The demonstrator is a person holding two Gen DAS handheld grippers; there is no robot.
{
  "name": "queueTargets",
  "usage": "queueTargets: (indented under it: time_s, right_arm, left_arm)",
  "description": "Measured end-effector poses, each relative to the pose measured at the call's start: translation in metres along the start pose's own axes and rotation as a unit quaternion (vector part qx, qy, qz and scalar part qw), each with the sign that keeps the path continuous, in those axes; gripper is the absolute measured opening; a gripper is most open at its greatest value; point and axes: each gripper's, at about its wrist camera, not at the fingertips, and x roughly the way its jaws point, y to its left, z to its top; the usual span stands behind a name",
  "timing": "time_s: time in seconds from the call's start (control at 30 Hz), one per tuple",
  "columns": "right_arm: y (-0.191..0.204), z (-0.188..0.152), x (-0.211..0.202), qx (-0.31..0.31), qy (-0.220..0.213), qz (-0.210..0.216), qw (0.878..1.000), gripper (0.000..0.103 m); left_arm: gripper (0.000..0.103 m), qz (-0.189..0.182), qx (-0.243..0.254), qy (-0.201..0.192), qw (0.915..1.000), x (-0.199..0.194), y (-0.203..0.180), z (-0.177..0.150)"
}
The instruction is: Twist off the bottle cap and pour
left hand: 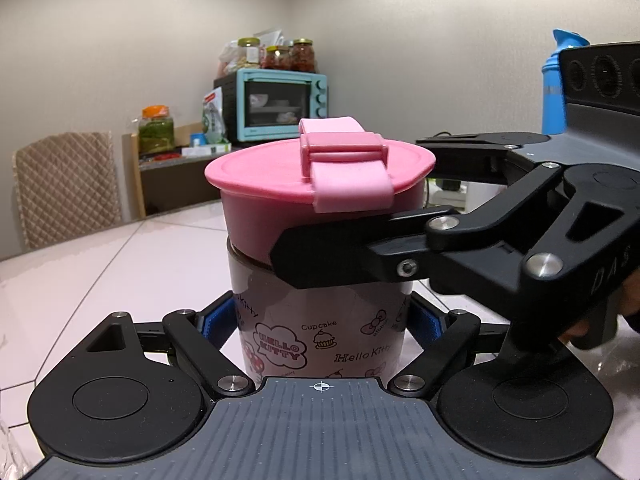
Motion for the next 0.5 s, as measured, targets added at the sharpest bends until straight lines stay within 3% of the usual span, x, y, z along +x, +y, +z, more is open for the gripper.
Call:
queueTargets:
  time_s: [0.27, 0.5]
  right_arm:
    - [-0.023, 0.005, -0.001, -0.011, 0.003, 0.078, 0.997, 0.085]
    - [-0.034, 0.007, -0.002, -0.017, 0.001, 0.111, 0.994, 0.085]
  left_arm:
    - [0.09, 0.0, 0.0, 0.0, 1.0, 0.0, 0.001, 0.0]
    - [0.09, 0.0, 0.0, 0.0, 1.0, 0.0, 0.001, -0.001]
